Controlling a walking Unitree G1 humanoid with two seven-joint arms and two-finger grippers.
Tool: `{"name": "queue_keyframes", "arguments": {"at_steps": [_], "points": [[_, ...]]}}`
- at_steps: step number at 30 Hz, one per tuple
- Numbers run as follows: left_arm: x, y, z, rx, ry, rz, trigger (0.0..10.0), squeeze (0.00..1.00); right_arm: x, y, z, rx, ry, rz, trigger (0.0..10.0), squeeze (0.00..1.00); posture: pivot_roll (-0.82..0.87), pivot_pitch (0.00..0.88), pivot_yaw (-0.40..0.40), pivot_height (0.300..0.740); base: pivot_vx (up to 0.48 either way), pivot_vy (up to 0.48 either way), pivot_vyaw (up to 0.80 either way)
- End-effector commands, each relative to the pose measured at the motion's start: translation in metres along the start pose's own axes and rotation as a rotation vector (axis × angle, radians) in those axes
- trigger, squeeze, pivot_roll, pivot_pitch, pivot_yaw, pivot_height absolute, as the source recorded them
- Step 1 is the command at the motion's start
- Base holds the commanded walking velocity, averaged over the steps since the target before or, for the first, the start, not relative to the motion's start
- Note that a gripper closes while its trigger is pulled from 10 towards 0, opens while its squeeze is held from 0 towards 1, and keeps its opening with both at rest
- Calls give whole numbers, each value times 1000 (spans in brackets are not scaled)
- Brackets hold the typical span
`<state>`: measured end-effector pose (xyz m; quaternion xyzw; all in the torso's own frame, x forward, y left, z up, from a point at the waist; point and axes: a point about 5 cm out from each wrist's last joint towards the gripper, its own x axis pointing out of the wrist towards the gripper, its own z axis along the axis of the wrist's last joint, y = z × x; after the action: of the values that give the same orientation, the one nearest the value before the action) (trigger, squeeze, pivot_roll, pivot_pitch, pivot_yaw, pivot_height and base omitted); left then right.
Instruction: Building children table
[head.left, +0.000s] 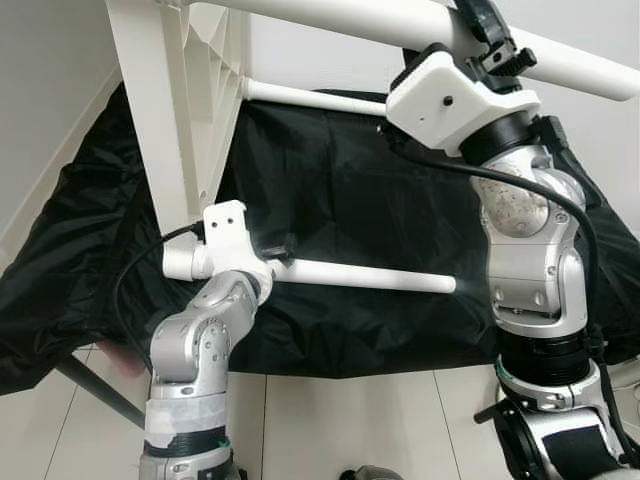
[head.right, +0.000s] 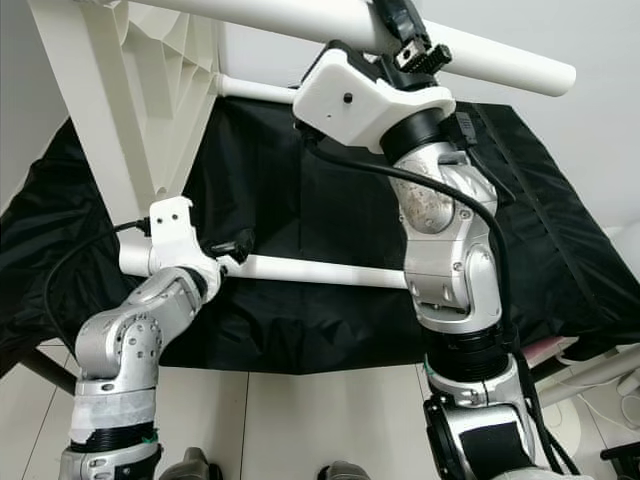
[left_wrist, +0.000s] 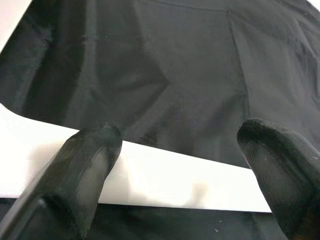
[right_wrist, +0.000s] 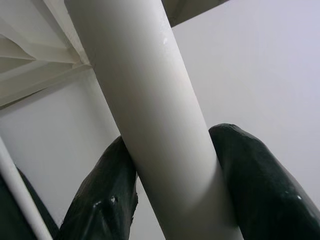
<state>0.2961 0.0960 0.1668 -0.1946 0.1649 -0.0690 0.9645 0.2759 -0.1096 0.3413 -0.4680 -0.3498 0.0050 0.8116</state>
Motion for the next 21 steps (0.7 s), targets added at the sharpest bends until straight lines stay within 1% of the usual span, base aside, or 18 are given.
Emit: {"name": "queue_keyframes", "arguments": {"at_steps": [1, 2, 6, 7, 9, 10, 12, 13, 14, 15, 16, 17, 20, 21], "points": [[4, 3, -16, -36, 88, 80, 10000, 0, -2, -24, -8, 179, 64, -158, 0, 0, -48, 68, 13, 740, 0, 0, 0], [5, 2, -21, -56, 132, 108, 10000, 0, -3, -26, -8, 184, 69, -164, 0, 0, -55, 69, 19, 740, 0, 0, 0], [3, 2, -18, -57, 145, 111, 10000, 0, -4, -28, -8, 182, 73, -169, 0, 0, -58, 71, 23, 740, 0, 0, 0], [1, -4, -12, -47, 127, 69, 10000, 0, -4, -28, -8, 179, 72, -171, 0, 0, -58, 71, 23, 740, 0, 0, 0], [1, -4, -12, -47, 127, 69, 10000, 0, -4, -28, -8, 179, 72, -171, 0, 0, -58, 71, 23, 740, 0, 0, 0], [-2, -12, -6, -45, 106, 6, 10000, 0, -5, -27, -7, 181, 70, -170, 0, 0, -55, 72, 22, 740, 0, 0, 0], [-2, -12, -6, -45, 106, 6, 10000, 0, -5, -27, -7, 181, 70, -170, 0, 0, -55, 72, 22, 740, 0, 0, 0], [-15, -28, -4, -7, 142, -140, 10000, 0, -4, -17, -4, 179, 40, -114, 0, 0, -52, 79, 20, 740, 0, 0, 0], [-15, -28, -4, -7, 142, -140, 10000, 0, -4, -17, -4, 179, 40, -114, 0, 0, -52, 79, 20, 740, 0, 0, 0], [-21, -31, -9, 14, 187, -182, 10000, 0, -2, -10, 0, 174, 16, -80, 0, 0, -48, 89, 15, 740, 0, 0, 0], [-21, -31, -9, 14, 187, -182, 10000, 0, -2, -10, 0, 174, 16, -80, 0, 0, -48, 89, 15, 740, 0, 0, 0], [-29, -26, -17, 55, 266, -182, 10000, 0, 1, 5, 7, 168, -27, -25, 0, 0, -44, 98, 10, 740, 0, 0, 0], [-32, -27, -18, 60, 280, -188, 10000, 0, 1, 10, 10, 173, -41, -4, 0, 0, -38, 105, 3, 740, 0, 0, 0], [-36, -31, -15, 61, 276, -221, 10000, 0, 2, 14, 12, 170, -52, 11, 0, 0, -29, 110, -5, 740, 0, 0, 0]]}}
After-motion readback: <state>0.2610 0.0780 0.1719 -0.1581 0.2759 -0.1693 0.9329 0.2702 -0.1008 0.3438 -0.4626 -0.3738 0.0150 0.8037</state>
